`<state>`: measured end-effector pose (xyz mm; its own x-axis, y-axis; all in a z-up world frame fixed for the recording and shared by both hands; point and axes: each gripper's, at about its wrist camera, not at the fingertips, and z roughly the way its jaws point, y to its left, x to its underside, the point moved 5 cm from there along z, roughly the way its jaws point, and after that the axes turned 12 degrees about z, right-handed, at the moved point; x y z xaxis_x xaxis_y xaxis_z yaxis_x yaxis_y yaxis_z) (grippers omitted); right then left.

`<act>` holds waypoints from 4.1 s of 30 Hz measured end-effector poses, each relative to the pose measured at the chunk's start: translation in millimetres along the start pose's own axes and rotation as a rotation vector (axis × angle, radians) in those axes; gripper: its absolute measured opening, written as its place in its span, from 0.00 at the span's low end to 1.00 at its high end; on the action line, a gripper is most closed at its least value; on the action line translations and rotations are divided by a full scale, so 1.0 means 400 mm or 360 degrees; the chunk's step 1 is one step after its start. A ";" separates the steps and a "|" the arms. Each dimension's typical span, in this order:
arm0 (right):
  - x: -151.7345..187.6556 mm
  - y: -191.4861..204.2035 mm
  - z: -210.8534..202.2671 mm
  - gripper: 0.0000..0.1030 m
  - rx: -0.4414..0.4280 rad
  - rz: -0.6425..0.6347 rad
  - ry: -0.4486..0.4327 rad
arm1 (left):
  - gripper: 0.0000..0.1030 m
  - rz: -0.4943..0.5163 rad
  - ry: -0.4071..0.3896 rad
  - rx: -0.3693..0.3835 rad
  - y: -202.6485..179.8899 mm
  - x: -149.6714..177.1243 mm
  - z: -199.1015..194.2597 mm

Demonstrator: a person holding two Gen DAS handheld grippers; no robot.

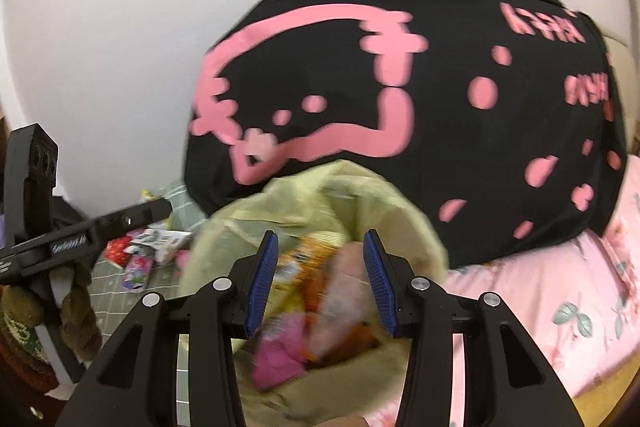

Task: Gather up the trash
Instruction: 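Reach the right tool to the white-green milk carton and close on it, then grasp the pink Kleenex tissue pack with the left tool while the right tool lifts the carton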

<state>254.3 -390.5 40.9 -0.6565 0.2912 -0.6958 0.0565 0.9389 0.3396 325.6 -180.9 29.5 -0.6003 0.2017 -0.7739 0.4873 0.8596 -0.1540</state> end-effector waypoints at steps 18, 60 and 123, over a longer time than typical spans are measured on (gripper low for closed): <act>0.092 0.404 0.207 0.54 -0.0321 -0.0478 0.0314 | 0.46 -0.0699 0.0090 -0.0690 0.562 0.322 -0.267; 0.368 0.790 0.633 0.53 -0.0397 -0.1005 0.0912 | 0.48 -0.0813 0.0196 -0.0670 0.708 0.593 -0.493; 0.496 0.874 0.590 0.48 -0.0601 -0.1113 0.1030 | 0.28 -0.0861 0.0391 -0.0645 0.676 0.663 -0.455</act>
<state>321.3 38.6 -127.6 -0.7380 -0.5593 -0.3776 -0.6619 0.7089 0.2436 182.9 190.5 -105.6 -0.8398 -0.2429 -0.4856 -0.1638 0.9660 -0.2000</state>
